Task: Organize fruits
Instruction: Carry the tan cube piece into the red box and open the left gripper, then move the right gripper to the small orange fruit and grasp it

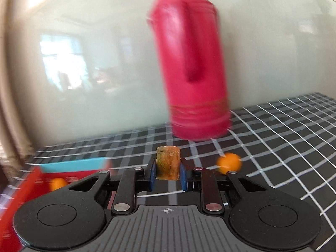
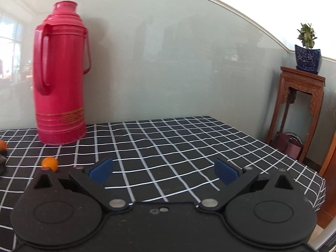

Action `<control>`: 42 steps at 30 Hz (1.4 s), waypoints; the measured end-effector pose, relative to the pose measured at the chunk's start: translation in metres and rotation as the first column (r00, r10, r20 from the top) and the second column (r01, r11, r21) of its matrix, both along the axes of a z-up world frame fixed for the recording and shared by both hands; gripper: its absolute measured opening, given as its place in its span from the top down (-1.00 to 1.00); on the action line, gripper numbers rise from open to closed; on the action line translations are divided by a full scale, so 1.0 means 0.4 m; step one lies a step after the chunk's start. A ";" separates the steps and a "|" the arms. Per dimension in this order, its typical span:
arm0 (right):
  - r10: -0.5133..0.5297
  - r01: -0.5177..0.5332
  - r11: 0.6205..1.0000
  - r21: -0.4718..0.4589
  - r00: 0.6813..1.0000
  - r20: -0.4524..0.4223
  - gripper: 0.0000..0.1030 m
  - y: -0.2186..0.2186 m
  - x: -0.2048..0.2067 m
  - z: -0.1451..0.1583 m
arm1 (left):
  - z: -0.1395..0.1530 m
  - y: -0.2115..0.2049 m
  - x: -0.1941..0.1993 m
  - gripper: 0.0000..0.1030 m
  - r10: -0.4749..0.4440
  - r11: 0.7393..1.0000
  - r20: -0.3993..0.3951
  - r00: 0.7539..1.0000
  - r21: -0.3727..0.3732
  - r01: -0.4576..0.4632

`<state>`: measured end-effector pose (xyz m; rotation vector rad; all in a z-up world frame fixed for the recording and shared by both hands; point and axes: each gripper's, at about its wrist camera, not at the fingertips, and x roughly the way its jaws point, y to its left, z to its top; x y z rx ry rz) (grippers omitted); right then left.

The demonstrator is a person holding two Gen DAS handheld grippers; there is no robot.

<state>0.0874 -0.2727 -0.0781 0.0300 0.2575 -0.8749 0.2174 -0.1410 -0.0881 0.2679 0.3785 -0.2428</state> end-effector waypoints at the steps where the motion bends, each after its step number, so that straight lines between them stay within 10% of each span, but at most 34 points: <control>1: 0.012 -0.012 1.000 -0.003 1.000 -0.004 -0.89 0.008 0.004 -0.001 | 0.009 0.022 0.003 0.55 0.027 1.000 0.007 1.000 -0.002 -0.027; 19: 0.207 -0.212 0.975 -0.065 0.975 -0.078 -0.89 0.169 0.094 -0.016 | -0.025 0.345 0.073 0.53 0.372 0.928 -0.134 0.919 0.028 -0.371; 21: 0.230 -0.236 0.970 -0.063 0.969 -0.090 -0.89 0.179 0.107 -0.019 | -0.024 0.351 0.065 0.42 0.364 0.931 -0.141 0.921 0.020 -0.365; 25: 0.267 -0.274 0.960 -0.058 0.958 -0.109 -0.89 0.195 0.135 -0.024 | -0.003 0.368 0.035 -0.50 0.379 0.925 -0.091 0.921 -0.004 -0.381; 34: 0.369 -0.366 0.929 0.045 0.921 -0.125 -0.89 0.179 0.199 -0.030 | 0.028 0.440 -0.016 -0.61 0.422 0.904 -0.049 0.905 -0.057 -0.424; 42: 0.424 -0.404 0.901 0.158 0.897 -0.123 -0.82 0.134 0.289 -0.049 | 0.034 0.516 -0.044 -0.73 0.539 0.841 0.024 0.842 -0.069 -0.536</control>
